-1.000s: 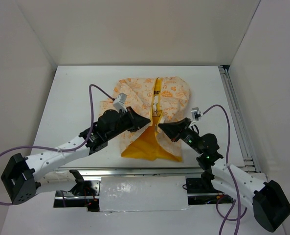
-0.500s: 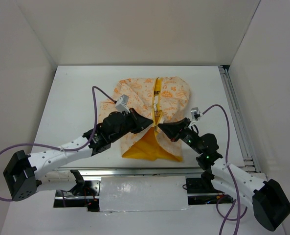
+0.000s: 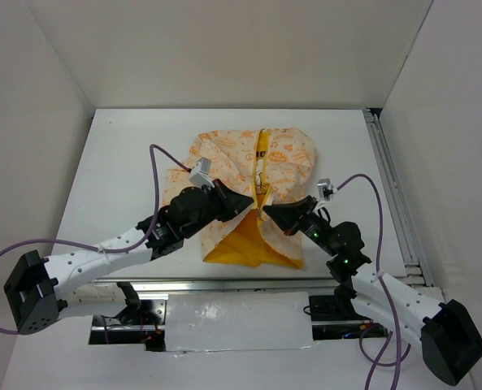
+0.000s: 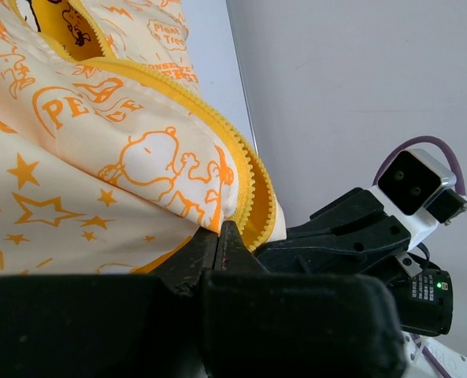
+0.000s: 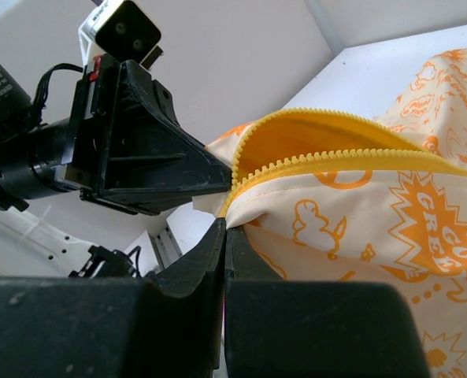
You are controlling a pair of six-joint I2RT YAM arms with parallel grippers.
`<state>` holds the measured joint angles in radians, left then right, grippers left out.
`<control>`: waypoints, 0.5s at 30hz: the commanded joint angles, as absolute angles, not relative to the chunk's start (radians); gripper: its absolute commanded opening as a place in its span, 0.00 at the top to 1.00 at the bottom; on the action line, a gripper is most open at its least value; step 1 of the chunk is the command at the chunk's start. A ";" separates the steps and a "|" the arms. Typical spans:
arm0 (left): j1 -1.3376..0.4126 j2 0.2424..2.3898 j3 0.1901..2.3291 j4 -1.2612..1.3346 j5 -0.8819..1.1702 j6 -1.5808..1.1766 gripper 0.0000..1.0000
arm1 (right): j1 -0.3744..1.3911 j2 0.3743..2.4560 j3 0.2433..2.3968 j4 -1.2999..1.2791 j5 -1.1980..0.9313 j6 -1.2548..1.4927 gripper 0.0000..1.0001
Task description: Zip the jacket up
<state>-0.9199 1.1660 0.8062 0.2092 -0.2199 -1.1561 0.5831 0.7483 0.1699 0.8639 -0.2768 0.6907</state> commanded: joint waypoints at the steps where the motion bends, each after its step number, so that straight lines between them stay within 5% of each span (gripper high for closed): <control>1: -0.930 1.126 0.804 0.285 -0.249 -1.163 1.00 | 0.594 0.730 0.207 0.873 -0.290 0.692 1.00; 15: -0.940 1.146 0.793 0.321 -0.242 -1.141 1.00 | 0.594 0.676 0.202 0.861 -0.295 0.699 1.00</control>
